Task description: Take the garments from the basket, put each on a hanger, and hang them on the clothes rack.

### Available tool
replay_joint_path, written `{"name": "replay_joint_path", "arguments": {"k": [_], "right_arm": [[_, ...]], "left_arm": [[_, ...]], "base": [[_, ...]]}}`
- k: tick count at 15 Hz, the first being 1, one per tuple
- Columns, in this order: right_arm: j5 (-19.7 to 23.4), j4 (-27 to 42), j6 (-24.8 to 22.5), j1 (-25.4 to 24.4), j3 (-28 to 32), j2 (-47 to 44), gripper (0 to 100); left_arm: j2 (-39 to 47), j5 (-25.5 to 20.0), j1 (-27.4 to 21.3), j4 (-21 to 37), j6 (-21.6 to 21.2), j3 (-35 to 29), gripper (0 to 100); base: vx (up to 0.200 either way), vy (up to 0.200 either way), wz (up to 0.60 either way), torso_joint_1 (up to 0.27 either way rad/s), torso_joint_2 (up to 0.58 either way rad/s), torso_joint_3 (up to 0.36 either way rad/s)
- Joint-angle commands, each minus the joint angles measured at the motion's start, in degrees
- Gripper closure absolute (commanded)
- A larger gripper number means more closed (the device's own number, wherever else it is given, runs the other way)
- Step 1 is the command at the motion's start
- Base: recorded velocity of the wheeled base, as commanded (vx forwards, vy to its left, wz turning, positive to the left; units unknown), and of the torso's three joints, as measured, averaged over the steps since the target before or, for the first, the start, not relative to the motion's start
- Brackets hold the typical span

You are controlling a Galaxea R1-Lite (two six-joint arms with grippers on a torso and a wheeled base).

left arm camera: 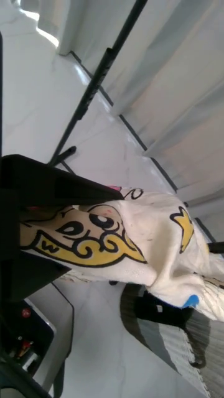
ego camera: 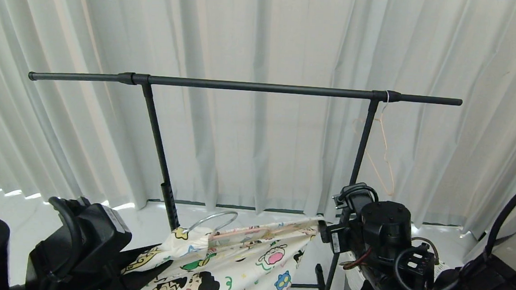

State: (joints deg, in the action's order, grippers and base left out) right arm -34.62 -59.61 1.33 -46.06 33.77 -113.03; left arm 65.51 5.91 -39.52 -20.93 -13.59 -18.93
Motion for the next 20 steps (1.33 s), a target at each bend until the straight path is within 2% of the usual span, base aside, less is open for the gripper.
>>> {"name": "replay_joint_path", "arguments": {"k": [1, 3, 4, 8, 10, 14, 18, 20], "right_arm": [[0.61, 0.02, -1.77, 0.00, 0.25, 2.55, 0], [3.42, 0.02, -5.02, -0.26, 0.69, 5.98, 0], [4.21, 0.02, -6.60, -1.23, 0.51, 8.09, 0], [4.30, 0.64, -7.92, -7.12, -1.60, 12.04, 0], [5.44, 0.64, -9.68, -9.14, -3.01, 12.75, 0], [10.89, 2.13, -13.81, -9.49, -4.15, 15.12, 0], [19.86, 13.65, -14.16, -9.05, -3.53, 22.42, 0], [27.06, 28.24, -15.92, -7.65, -1.60, 31.03, 0]], "left_arm": [[1.55, 2.17, 0.32, 0.19, -0.03, 1.18, 100], [5.33, 8.85, 0.32, 0.10, 0.50, 1.00, 100], [7.52, 11.75, 0.32, -0.16, 2.25, 0.30, 100], [8.93, 11.93, 0.06, -0.34, 13.07, -4.71, 100], [8.67, 11.93, -0.03, -0.43, 16.93, -7.08, 100], [9.46, 11.84, -1.79, -4.03, 17.28, -7.52, 100], [9.37, 9.64, -6.36, -4.56, 16.93, -6.12, 100], [7.44, 2.70, -7.24, -4.56, 14.12, -2.95, 100]], "base": [[0.000, 0.000, 0.00, 0.000, 0.00, 0.000], [0.000, 0.000, 0.00, 0.000, 0.00, 0.000], [0.000, 0.000, 0.00, 0.000, 0.00, 0.000], [0.000, 0.000, 0.00, 0.000, 0.00, 0.000], [0.000, 0.000, 0.00, 0.000, 0.00, 0.000], [0.000, 0.000, 0.00, 0.000, 0.00, 0.000], [0.000, 0.000, 0.00, 0.000, 0.00, 0.000], [0.000, 0.000, 0.00, 0.000, 0.00, 0.000]]}}
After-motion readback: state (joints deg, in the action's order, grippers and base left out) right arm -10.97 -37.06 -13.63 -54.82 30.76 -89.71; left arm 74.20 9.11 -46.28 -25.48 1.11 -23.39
